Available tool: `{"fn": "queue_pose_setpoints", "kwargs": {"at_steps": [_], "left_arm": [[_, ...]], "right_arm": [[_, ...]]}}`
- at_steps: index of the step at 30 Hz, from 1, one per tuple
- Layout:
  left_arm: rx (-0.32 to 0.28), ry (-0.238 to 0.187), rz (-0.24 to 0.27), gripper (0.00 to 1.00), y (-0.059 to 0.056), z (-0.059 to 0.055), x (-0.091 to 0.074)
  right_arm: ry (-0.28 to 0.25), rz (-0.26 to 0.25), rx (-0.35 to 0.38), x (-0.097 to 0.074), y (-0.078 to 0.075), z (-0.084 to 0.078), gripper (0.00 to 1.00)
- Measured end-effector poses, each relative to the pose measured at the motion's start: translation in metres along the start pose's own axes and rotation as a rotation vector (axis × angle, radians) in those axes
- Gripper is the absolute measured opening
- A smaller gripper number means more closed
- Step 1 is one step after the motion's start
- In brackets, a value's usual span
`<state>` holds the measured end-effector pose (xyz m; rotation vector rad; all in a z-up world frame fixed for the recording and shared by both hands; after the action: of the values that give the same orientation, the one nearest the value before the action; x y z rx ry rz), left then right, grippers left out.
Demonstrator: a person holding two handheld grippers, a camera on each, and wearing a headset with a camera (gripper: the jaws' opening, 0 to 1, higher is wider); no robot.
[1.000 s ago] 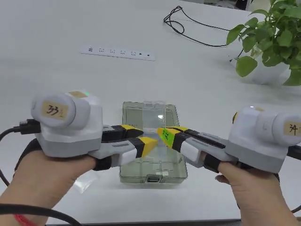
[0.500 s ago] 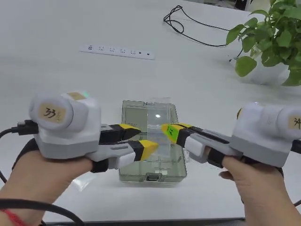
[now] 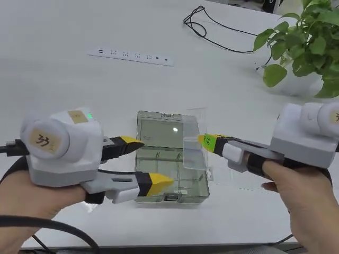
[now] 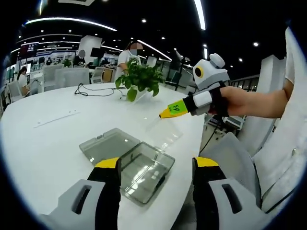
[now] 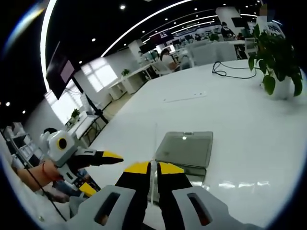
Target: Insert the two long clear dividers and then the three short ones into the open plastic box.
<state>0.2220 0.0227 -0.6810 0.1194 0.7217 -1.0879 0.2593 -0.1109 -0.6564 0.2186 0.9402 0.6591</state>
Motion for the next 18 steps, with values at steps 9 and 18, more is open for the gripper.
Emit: {"fn": "queue_pose_setpoints", "kwargs": {"at_steps": [9,18], "left_arm": [[0.058,0.013,-0.013,0.79,0.000,-0.008,-0.002],[0.104,0.046,-0.031,0.92,0.004,-0.019,-0.003]], "right_arm": [[0.078,-0.071,0.033,0.005,-0.010,-0.004,0.07],[0.187,-0.124,0.117,0.014,-0.018,-0.015,0.07]]}}
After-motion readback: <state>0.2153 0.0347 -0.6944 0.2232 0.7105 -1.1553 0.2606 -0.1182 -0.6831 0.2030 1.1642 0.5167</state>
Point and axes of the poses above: the centre of the closed fingertips' face, and the gripper's own axes: x roughly forward along the fingers, y roughly to its left, z roughly out of its top, the point moved 4 cm from there along -x, roughly backward along the fingers, and after that the axes turned 15 degrees about y, right-handed, at the moved point
